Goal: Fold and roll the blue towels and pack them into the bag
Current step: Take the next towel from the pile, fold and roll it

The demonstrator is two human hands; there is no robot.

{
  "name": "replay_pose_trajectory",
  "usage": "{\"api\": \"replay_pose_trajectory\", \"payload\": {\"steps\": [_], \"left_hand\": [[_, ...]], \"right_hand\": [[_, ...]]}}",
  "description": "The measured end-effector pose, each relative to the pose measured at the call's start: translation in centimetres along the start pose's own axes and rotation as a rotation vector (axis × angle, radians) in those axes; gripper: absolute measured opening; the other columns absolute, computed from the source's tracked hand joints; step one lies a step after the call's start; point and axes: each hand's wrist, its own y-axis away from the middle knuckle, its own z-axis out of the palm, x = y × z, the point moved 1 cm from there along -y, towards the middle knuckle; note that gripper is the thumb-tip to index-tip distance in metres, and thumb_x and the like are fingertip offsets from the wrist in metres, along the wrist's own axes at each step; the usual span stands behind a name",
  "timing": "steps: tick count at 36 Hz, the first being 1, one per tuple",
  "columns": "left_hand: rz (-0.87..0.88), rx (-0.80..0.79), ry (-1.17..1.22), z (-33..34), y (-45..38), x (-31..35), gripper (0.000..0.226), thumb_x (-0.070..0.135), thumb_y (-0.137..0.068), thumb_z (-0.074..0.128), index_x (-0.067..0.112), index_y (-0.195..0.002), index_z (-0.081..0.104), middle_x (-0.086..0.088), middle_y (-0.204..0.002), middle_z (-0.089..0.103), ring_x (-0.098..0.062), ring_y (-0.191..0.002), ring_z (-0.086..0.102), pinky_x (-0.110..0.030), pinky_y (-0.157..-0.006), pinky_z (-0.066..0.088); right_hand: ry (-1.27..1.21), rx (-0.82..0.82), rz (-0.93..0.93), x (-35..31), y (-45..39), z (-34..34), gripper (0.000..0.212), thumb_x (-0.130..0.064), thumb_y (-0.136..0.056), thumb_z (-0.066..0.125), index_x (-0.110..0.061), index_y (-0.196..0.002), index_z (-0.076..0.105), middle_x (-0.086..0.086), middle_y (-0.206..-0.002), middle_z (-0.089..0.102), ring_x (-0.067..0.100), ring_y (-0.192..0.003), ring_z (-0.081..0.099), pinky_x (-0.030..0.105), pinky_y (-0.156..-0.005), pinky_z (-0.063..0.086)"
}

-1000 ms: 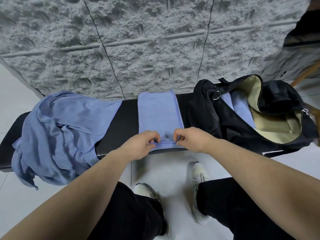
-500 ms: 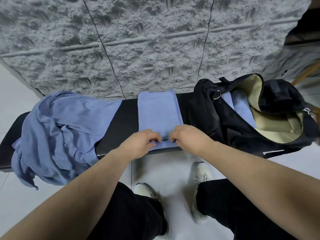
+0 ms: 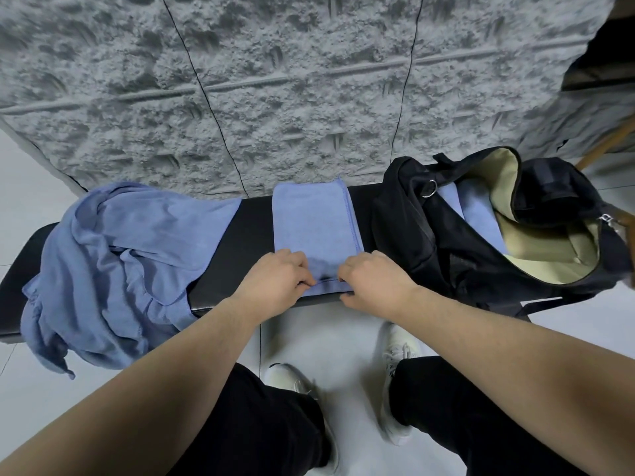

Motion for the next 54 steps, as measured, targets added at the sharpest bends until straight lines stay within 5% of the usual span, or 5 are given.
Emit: {"api": "replay_pose_trajectory", "payload": {"steps": [9,24,30,40,54], "left_hand": [[-0.25,-0.231,-0.1,-0.1,-0.9,2.5,0.028,0.015,-0.096,0.041,0.015,-0.099,0.068,-0.002,-0.098,0.058,-0.021,-0.078,0.046,-0.03,-0.064,0.035],[-0.243,-0.153,0.006,-0.2,-0.6,1.7,0.027,0.01,-0.092,0.045,0.016,-0.102,0.069,-0.002,-0.101,0.066,-0.025,-0.084,0.06,-0.034,-0.076,0.049],[-0.234,-0.107,0.046,-0.6,-0.1,2.1,0.016,0.019,-0.085,0.056,0.016,-0.07,0.061,0.0,-0.071,0.055,-0.021,-0.061,0.049,-0.031,-0.057,0.042],[-0.286,-0.11,0.106,-0.4,-0.3,2.2,0.008,0.016,-0.08,0.056,0.02,-0.079,0.063,0.009,-0.063,0.046,-0.018,-0.066,0.046,-0.027,-0.057,0.037],[-0.317,-0.146,0.161,0.1,-0.1,1.3,0.022,0.019,-0.092,0.048,0.01,-0.092,0.067,-0.002,-0.094,0.057,-0.022,-0.089,0.052,-0.033,-0.08,0.042]], "right_hand": [[-0.061,-0.046,0.021,0.7,-0.2,0.0,0.026,-0.016,-0.093,0.047,-0.018,-0.118,0.056,0.001,-0.111,0.057,0.022,-0.106,0.051,0.032,-0.085,0.033],[-0.224,-0.077,0.11,1.1,-0.5,0.2,0.02,-0.01,-0.093,0.046,-0.013,-0.101,0.064,0.003,-0.099,0.055,0.027,-0.089,0.058,0.041,-0.076,0.051],[-0.343,-0.1,0.138,1.8,-0.6,0.3,0.023,-0.016,-0.096,0.047,-0.016,-0.11,0.065,0.003,-0.104,0.062,0.025,-0.099,0.056,0.038,-0.084,0.048],[-0.337,-0.201,0.128,1.9,-0.5,0.1,0.022,-0.017,-0.1,0.039,-0.017,-0.108,0.059,0.002,-0.105,0.052,0.024,-0.101,0.047,0.036,-0.086,0.04],[-0.366,-0.149,0.182,2.5,-0.8,0.1,0.035,-0.028,-0.101,0.042,-0.03,-0.133,0.056,-0.003,-0.124,0.059,0.021,-0.119,0.043,0.036,-0.097,0.03]]}}
